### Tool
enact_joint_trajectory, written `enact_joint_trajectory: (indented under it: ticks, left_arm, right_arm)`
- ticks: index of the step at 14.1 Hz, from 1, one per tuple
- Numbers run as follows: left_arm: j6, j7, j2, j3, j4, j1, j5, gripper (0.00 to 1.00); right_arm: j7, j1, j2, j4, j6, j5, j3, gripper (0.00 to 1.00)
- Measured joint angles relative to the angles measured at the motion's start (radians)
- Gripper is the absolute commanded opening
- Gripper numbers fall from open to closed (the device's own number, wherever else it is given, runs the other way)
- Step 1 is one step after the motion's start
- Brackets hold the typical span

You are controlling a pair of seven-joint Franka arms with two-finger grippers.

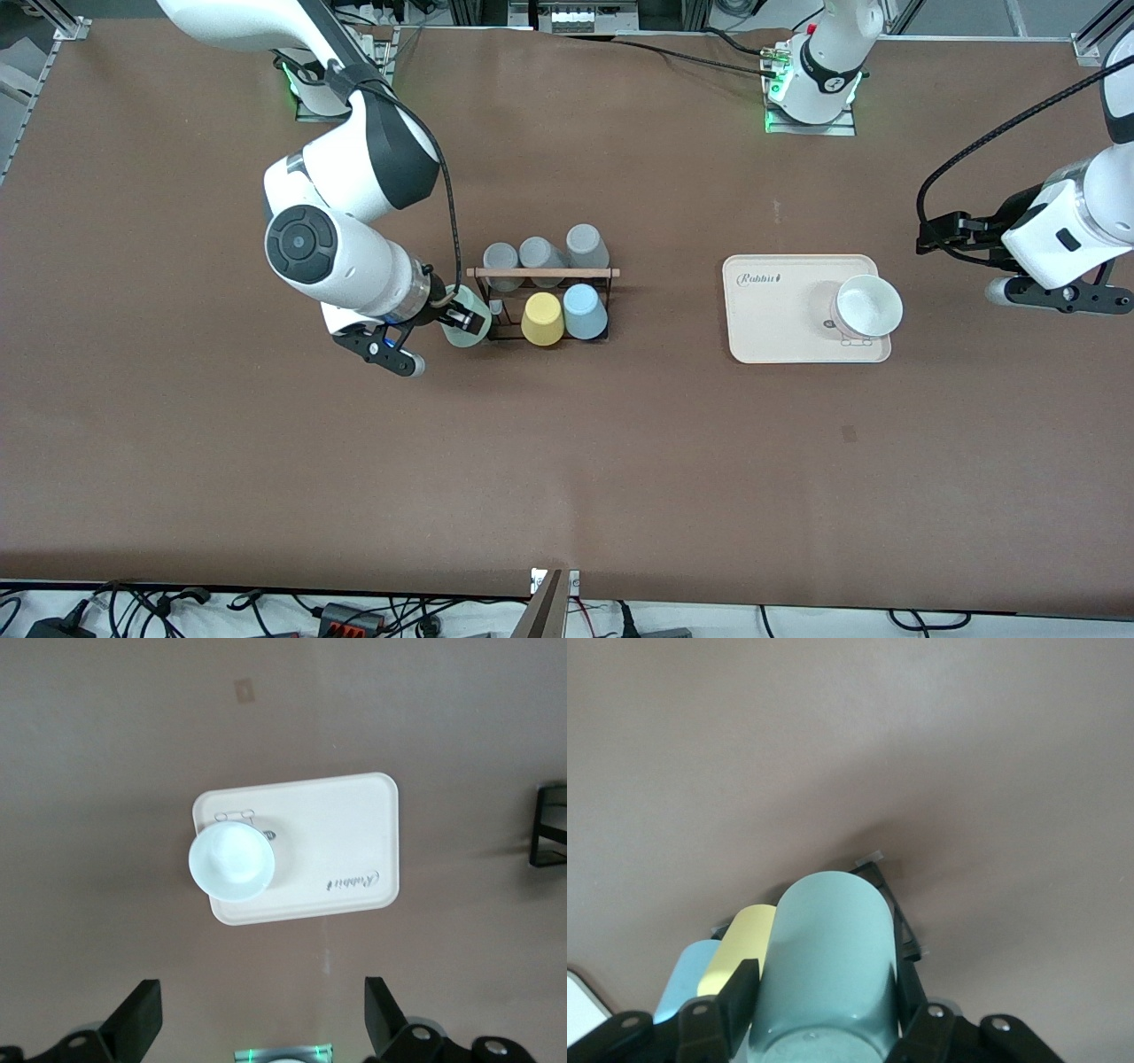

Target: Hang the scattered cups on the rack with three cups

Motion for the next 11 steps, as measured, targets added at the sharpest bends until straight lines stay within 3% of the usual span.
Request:
enact_joint_trajectory:
  ticks: [3, 7, 11]
  left_arm:
    - [0.153, 0.059, -0.101, 0.121, -0.133, -0.078, 0.000, 1.00]
    - [0.175, 0.052, -0.202, 0.136, -0.234, -0.098, 0.000, 1.00]
    - [0.174, 0.048, -0.209, 0.135, -0.240, -0.100, 0.000, 1.00]
  right_arm:
    - [0.068, 0.029, 0.018, 0.003, 0.001, 0.011, 0.000, 0.26]
    - [0.101, 0.049, 0.029, 0.004, 0.001, 0.011, 0.000, 0.26]
    - [0.105, 0.052, 0.051, 0.004, 0.001, 0.013, 0.000, 0.27]
